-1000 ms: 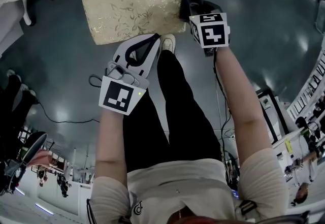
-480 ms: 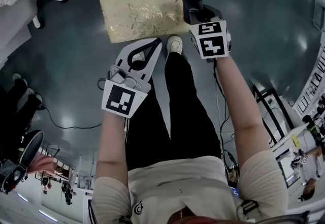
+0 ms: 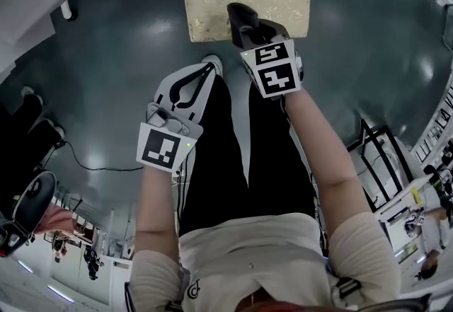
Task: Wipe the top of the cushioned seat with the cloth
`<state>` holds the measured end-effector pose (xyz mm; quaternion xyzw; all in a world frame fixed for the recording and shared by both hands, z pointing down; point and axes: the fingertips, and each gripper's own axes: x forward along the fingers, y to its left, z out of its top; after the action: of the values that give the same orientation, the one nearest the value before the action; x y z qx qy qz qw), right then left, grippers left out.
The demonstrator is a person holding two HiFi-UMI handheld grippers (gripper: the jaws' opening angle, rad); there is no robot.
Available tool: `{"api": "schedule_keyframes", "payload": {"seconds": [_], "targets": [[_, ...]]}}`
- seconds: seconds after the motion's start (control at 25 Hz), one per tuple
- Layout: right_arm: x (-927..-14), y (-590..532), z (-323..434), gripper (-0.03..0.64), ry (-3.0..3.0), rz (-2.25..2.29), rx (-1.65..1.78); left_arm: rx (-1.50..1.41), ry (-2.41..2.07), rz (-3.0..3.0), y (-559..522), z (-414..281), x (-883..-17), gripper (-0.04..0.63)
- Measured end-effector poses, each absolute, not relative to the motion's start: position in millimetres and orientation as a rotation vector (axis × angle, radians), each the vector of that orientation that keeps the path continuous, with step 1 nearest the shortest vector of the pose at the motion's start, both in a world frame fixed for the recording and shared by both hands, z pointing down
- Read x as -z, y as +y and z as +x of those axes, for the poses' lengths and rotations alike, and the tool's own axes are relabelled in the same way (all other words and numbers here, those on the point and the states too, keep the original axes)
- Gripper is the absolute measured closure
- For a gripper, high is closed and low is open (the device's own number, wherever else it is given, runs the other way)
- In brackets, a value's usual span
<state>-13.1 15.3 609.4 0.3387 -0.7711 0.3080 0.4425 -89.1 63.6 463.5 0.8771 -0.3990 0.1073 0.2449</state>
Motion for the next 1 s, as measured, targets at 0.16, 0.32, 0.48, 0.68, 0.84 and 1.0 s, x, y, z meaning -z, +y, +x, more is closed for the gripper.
{"api": "schedule_keyframes", "payload": {"seconds": [0.16, 0.32, 0.48, 0.68, 0.84, 1.0], "targets": [[-619, 36, -65, 0.537, -1.952, 0.761, -0.780, -0.290, -1.152, 2.349, 78, -131, -469, 0.581], [-633, 51, -106, 0.537, -1.957, 0.721, -0.810, -0.266, -1.210, 2.325, 84, -165, -473, 0.581], [-649, 64, -133, 0.537, -1.943, 0.695, -0.812, -0.247, -1.249, 2.293, 93, -192, -480, 0.581], [-664, 64, -146, 0.537, -1.938, 0.699, -0.800, -0.259, -1.240, 2.275, 102, -208, -495, 0.581], [-668, 56, -135, 0.537, -1.912, 0.703, -0.759, -0.246, -1.229, 2.285, 101, -204, -497, 0.581], [-667, 51, -120, 0.535, -1.909, 0.710, -0.765, -0.243, -1.206, 2.294, 96, -191, -500, 0.581]]}}
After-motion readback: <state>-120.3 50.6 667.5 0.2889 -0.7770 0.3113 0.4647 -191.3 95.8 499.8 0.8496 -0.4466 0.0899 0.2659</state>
